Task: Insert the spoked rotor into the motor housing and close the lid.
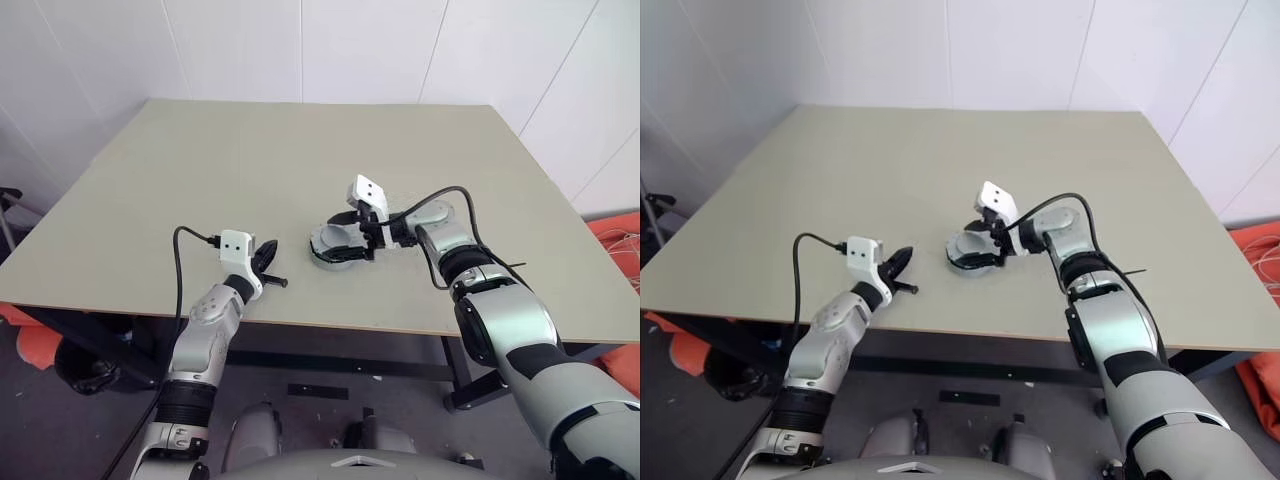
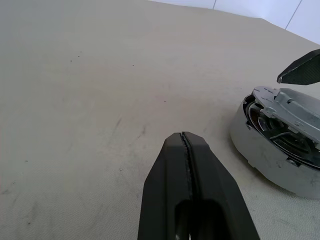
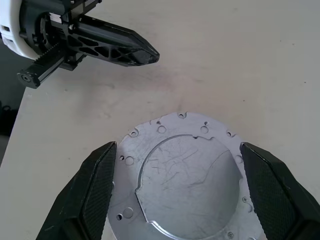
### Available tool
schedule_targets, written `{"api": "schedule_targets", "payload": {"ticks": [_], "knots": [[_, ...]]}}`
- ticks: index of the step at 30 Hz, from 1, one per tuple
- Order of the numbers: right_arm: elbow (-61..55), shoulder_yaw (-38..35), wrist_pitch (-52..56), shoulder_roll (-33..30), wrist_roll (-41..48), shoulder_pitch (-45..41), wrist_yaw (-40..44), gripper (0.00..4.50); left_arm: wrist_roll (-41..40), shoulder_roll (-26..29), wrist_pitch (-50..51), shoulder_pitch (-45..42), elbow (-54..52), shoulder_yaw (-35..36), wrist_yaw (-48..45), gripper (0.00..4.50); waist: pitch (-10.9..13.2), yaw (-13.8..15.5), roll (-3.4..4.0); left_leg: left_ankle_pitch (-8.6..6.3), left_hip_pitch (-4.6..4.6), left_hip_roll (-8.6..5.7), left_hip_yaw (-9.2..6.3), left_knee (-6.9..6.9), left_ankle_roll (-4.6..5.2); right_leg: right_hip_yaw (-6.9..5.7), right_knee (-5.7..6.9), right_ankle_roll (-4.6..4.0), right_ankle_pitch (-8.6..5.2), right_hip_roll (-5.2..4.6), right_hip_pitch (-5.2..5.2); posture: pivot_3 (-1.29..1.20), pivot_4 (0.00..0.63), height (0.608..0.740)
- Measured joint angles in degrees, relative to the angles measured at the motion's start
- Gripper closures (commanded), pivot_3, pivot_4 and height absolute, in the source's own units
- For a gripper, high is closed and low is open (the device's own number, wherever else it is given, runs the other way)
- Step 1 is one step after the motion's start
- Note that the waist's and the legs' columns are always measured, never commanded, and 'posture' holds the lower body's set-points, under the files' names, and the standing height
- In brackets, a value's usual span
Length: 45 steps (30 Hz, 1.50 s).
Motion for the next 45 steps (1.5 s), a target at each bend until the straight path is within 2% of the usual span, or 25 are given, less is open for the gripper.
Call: {"api": "schedule_targets", "payload": {"ticks": [25, 28, 30, 31, 45], "knots": [[2.30, 0.09, -1.72, -0.24, -3.83, -0.60, -2.22, 0.04, 0.09, -0.09, -0.10, 0.82, -0.41, -0.29, 0.17, 4.50, 0.00, -0.01, 0.00, -0.01, 0.00, 0.00, 0.01, 0.00, -0.01, 0.00, 0.00, 0.00, 0.00, 0.00, 0.00, 0.00, 0.000, 0.740], [2.39, 0.09, -1.42, -0.21, -4.14, -0.60, -2.32, 0.63, 0.09, -0.11, -0.01, 0.91, -0.82, -0.32, 0.52, 4.50, 0.00, -0.01, 0.00, -0.01, 0.00, 0.00, 0.01, 0.00, -0.02, 0.00, 0.00, 0.00, 0.00, 0.00, 0.00, 0.00, 0.000, 0.740], [2.48, 0.09, -1.36, -0.05, -4.30, -0.60, -2.23, 1.27, 0.09, -0.13, 0.04, 0.91, -1.17, -0.37, 0.70, 4.50, 0.00, -0.01, 0.00, -0.02, 0.00, 0.00, 0.01, 0.00, -0.02, 0.00, 0.00, 0.00, 0.00, 0.00, 0.00, 0.00, 0.000, 0.740], [2.49, 0.09, -1.29, -0.05, -4.30, -0.60, -2.28, 1.34, 0.08, -0.16, 0.05, 0.91, -1.38, -0.40, 0.72, 4.50, 0.00, 0.00, 0.00, -0.02, 0.00, 0.00, 0.01, 0.00, -0.03, 0.00, 0.00, 0.00, 0.00, 0.00, 0.01, 0.00, 0.000, 0.740], [2.49, -0.05, 0.04, 0.29, -4.37, -0.80, -3.19, 1.34, 0.04, -0.20, 0.13, 0.89, -1.77, -0.41, 0.77, 4.50, 0.00, -0.02, 0.00, -0.09, 0.04, 0.00, 0.01, 0.00, -0.16, 0.00, 0.01, 0.00, 0.00, 0.00, 0.03, 0.00, 0.000, 0.740]]}}
